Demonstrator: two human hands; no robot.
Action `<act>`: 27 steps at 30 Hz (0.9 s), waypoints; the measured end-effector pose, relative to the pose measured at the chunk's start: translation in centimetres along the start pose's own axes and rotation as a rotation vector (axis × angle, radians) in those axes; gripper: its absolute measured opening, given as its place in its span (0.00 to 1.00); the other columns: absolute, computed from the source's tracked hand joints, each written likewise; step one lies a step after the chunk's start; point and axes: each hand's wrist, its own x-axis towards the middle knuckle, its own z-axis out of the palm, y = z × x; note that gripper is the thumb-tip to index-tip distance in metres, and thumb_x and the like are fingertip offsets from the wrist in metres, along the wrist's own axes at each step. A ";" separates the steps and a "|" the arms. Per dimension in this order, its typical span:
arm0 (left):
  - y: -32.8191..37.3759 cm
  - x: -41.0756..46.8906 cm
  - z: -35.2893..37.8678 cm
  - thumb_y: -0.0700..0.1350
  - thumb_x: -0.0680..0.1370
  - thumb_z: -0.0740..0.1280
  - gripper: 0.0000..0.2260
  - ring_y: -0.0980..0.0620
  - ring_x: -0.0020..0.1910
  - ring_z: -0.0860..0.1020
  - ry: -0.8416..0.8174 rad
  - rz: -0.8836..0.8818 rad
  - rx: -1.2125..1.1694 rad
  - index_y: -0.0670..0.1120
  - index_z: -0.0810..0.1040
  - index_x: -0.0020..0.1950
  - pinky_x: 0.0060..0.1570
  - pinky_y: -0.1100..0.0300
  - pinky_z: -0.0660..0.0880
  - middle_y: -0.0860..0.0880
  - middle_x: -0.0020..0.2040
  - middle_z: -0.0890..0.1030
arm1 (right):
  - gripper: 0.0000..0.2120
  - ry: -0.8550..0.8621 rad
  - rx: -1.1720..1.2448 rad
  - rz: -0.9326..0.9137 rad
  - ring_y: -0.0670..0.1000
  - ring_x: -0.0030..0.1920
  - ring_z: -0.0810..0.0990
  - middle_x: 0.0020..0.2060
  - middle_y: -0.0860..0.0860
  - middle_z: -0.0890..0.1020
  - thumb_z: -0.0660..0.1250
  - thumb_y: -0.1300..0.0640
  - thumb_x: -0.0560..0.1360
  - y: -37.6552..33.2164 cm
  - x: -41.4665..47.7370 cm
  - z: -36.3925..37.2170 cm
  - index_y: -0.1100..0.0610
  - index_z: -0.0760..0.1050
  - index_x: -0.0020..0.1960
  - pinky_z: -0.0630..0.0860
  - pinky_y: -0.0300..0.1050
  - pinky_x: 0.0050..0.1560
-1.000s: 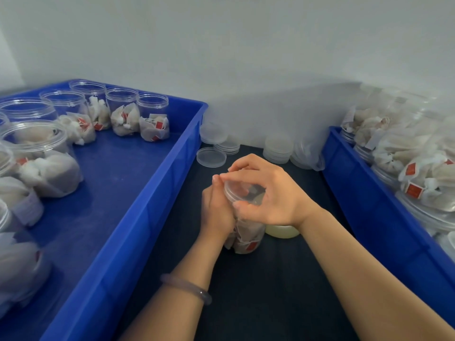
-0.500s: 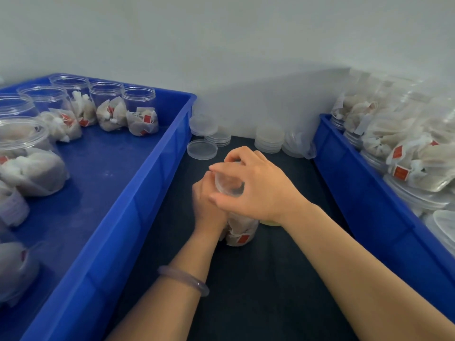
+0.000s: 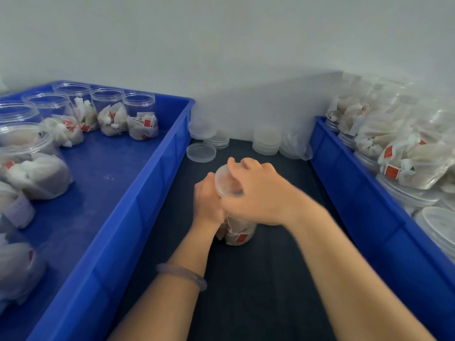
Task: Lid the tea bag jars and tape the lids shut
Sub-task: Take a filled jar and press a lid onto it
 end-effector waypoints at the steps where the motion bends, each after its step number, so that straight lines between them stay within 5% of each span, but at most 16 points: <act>1: 0.1 0.1 -0.1 0.37 0.81 0.58 0.13 0.57 0.31 0.73 -0.011 -0.020 -0.050 0.47 0.72 0.38 0.30 0.73 0.69 0.53 0.31 0.75 | 0.38 -0.089 0.042 -0.019 0.56 0.70 0.62 0.71 0.50 0.65 0.64 0.40 0.72 0.8 -0.3 -1.1 0.49 0.55 0.77 0.64 0.47 0.59; 4: 0.4 -0.1 0.3 0.36 0.79 0.62 0.09 0.54 0.36 0.75 0.003 0.038 -0.029 0.46 0.75 0.40 0.38 0.67 0.73 0.52 0.35 0.76 | 0.39 0.018 0.093 0.090 0.50 0.60 0.72 0.60 0.48 0.74 0.68 0.29 0.61 1.3 -0.9 -2.0 0.49 0.72 0.65 0.69 0.45 0.51; 7: -0.1 -0.7 0.7 0.37 0.79 0.62 0.12 0.59 0.36 0.75 0.029 0.074 0.018 0.50 0.73 0.38 0.42 0.61 0.74 0.53 0.36 0.75 | 0.39 0.256 -0.088 0.298 0.54 0.56 0.71 0.47 0.50 0.68 0.56 0.21 0.60 -0.8 -1.1 0.0 0.55 0.64 0.51 0.66 0.46 0.46; 9: 0.1 -0.8 0.7 0.36 0.79 0.62 0.09 0.65 0.34 0.74 0.016 0.040 0.086 0.48 0.74 0.42 0.39 0.74 0.71 0.57 0.36 0.73 | 0.41 0.261 -0.114 0.228 0.60 0.67 0.64 0.55 0.57 0.69 0.51 0.22 0.64 -1.1 -1.3 0.8 0.58 0.65 0.57 0.66 0.48 0.58; 10: -0.3 -0.5 0.4 0.37 0.79 0.63 0.09 0.67 0.32 0.74 0.009 0.059 0.103 0.47 0.75 0.40 0.35 0.75 0.70 0.57 0.34 0.74 | 0.44 0.207 -0.064 0.157 0.60 0.75 0.54 0.68 0.60 0.65 0.52 0.25 0.67 -0.6 -1.3 0.8 0.60 0.63 0.67 0.60 0.51 0.68; 12: 0.1 -0.5 0.3 0.40 0.79 0.62 0.14 0.62 0.31 0.76 -0.003 0.052 0.033 0.47 0.76 0.34 0.35 0.64 0.74 0.52 0.29 0.77 | 0.41 0.032 0.115 0.053 0.54 0.77 0.41 0.78 0.54 0.48 0.56 0.33 0.75 0.4 -2.1 -0.1 0.56 0.49 0.78 0.48 0.50 0.74; 14: 0.5 -0.6 0.3 0.47 0.75 0.59 0.14 0.46 0.36 0.76 -0.006 0.086 -0.040 0.42 0.77 0.35 0.41 0.51 0.73 0.42 0.33 0.77 | 0.35 0.012 0.115 0.003 0.54 0.75 0.54 0.76 0.52 0.57 0.61 0.40 0.76 1.7 -2.9 -0.7 0.52 0.52 0.77 0.60 0.46 0.68; 16: 1.1 -1.1 0.4 0.50 0.71 0.59 0.16 0.44 0.39 0.75 -0.013 0.047 -0.045 0.38 0.78 0.41 0.42 0.51 0.71 0.40 0.36 0.76 | 0.33 0.132 0.022 0.012 0.51 0.62 0.69 0.62 0.50 0.70 0.66 0.37 0.70 2.5 -3.2 -0.9 0.48 0.62 0.70 0.69 0.43 0.53; 18: 0.8 -0.9 0.1 0.43 0.77 0.61 0.12 0.51 0.37 0.77 -0.051 0.059 0.005 0.41 0.82 0.39 0.37 0.62 0.71 0.48 0.34 0.79 | 0.41 0.182 0.040 0.027 0.49 0.62 0.67 0.59 0.46 0.70 0.68 0.29 0.61 2.9 -2.9 -1.1 0.45 0.64 0.68 0.68 0.43 0.53; 19: 0.7 -0.7 0.0 0.41 0.80 0.58 0.20 0.57 0.33 0.79 -0.064 0.068 0.020 0.46 0.83 0.33 0.33 0.67 0.72 0.52 0.31 0.80 | 0.47 0.152 0.106 0.003 0.48 0.67 0.62 0.63 0.45 0.67 0.70 0.28 0.58 3.1 -2.5 -1.1 0.45 0.62 0.71 0.66 0.43 0.60; 22: 0.9 -0.9 -0.2 0.39 0.82 0.54 0.25 0.61 0.26 0.76 -0.073 0.016 -0.030 0.48 0.79 0.28 0.26 0.70 0.70 0.55 0.24 0.78 | 0.47 0.110 0.428 -0.102 0.42 0.72 0.61 0.70 0.41 0.66 0.77 0.37 0.59 3.2 -0.9 0.0 0.47 0.63 0.74 0.61 0.42 0.72; 25: 0.2 -0.7 0.5 0.36 0.79 0.60 0.13 0.61 0.28 0.75 0.074 0.100 0.130 0.43 0.74 0.35 0.25 0.70 0.69 0.53 0.28 0.76 | 0.41 0.334 0.498 -0.064 0.41 0.64 0.69 0.62 0.39 0.72 0.77 0.40 0.61 2.5 -0.2 2.4 0.49 0.68 0.70 0.68 0.37 0.62; 27: 0.4 -1.0 0.7 0.38 0.80 0.60 0.16 0.63 0.28 0.76 0.087 0.105 0.144 0.47 0.75 0.33 0.24 0.72 0.68 0.52 0.28 0.77 | 0.40 0.421 0.429 -0.050 0.42 0.62 0.69 0.60 0.39 0.72 0.74 0.36 0.61 2.3 -0.3 3.0 0.50 0.69 0.69 0.65 0.34 0.57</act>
